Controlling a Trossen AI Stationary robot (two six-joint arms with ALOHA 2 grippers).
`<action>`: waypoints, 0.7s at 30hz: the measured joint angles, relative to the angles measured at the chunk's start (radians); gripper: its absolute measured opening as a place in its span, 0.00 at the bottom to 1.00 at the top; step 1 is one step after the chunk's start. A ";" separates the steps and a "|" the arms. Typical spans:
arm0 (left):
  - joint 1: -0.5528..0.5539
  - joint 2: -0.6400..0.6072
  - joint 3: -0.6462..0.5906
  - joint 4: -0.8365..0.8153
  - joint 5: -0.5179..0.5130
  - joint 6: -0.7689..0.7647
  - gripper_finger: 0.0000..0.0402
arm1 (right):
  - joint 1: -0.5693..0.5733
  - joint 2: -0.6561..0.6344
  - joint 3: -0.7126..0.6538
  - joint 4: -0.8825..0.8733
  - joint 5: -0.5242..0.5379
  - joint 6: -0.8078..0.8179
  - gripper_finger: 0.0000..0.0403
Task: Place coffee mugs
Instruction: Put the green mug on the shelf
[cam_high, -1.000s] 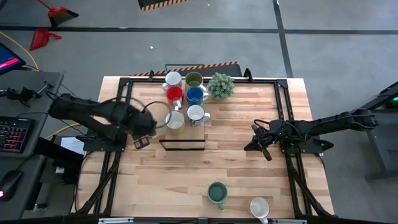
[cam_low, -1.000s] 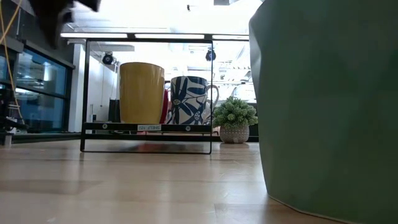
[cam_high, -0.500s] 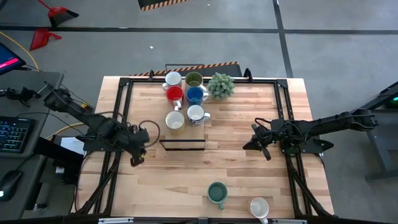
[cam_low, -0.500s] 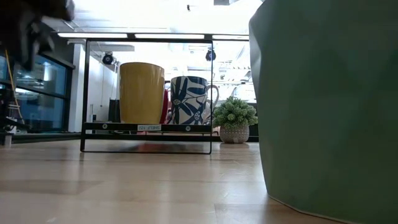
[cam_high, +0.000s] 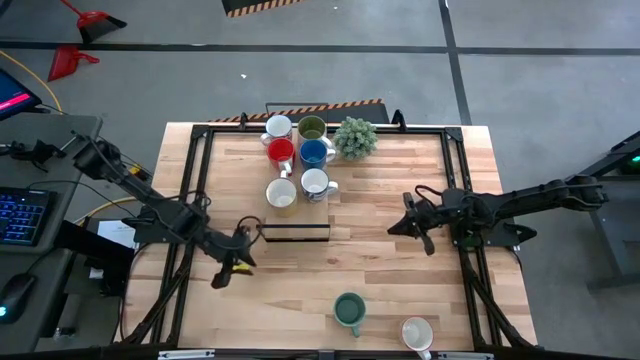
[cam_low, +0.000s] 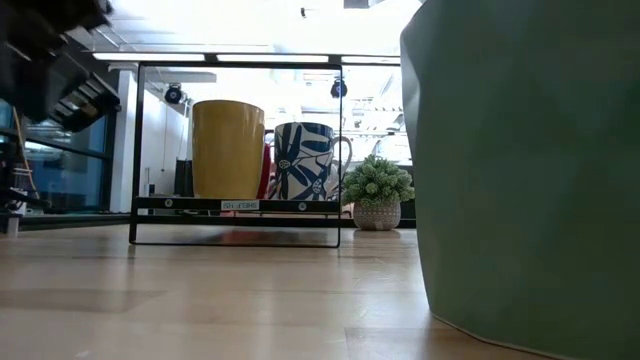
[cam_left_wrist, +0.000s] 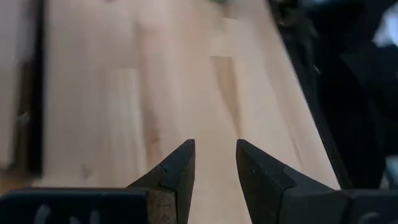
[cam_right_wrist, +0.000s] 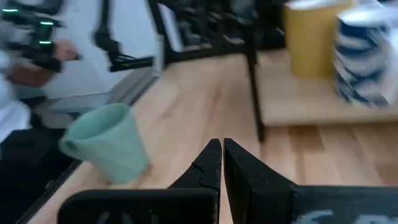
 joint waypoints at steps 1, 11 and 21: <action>-0.010 0.000 -0.012 0.022 0.013 0.037 0.26 | 0.000 0.000 0.000 0.008 -0.028 -0.002 0.00; -0.056 0.000 -0.205 0.324 0.054 0.226 0.26 | 0.000 0.000 0.070 0.024 -0.085 0.098 0.00; -0.056 0.000 -0.221 0.433 0.050 0.226 0.26 | 0.129 0.145 0.441 -0.554 0.008 0.118 0.00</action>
